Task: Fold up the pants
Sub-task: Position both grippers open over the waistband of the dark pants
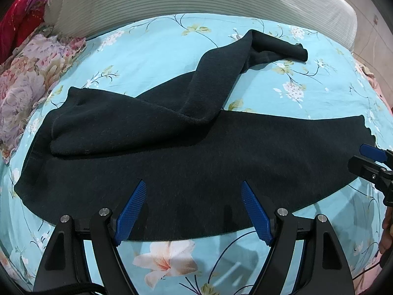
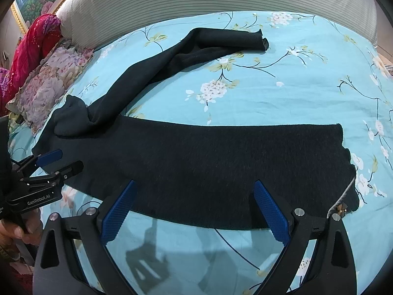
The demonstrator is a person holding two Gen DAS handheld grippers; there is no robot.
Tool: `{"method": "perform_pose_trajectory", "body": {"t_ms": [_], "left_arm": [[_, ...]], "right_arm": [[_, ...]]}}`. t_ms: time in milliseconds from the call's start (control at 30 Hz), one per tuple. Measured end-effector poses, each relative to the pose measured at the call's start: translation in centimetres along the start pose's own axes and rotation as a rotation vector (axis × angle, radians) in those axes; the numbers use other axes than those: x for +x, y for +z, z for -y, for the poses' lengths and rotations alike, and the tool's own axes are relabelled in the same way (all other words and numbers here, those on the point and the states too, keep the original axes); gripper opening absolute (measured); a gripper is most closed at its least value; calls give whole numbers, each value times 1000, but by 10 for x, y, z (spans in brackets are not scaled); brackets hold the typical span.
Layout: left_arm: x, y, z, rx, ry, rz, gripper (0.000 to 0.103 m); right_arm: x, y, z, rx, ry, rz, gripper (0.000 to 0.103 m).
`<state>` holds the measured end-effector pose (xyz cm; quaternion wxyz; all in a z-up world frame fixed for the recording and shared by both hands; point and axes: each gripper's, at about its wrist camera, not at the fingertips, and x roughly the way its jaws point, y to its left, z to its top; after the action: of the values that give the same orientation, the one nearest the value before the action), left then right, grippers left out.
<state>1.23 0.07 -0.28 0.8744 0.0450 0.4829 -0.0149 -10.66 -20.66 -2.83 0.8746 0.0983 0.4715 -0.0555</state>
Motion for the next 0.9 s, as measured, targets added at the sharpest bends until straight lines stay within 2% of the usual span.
{"method": "perform_pose_trajectory", "body": {"t_ms": [100,400,600,900], "left_arm": [[1,1,-1,-7,-11,-4,80],[0,8,0,26,33,1,80],[1,16,1,26,21,6,80],[8,46,5,66,50,10,80]], "right_arm": [[1,1,1,6,1,1,96],[0,4,1,19,6,5,96],[-1,5,3,33,8,7,96],[2,15,10,67,22,10,96]]}}
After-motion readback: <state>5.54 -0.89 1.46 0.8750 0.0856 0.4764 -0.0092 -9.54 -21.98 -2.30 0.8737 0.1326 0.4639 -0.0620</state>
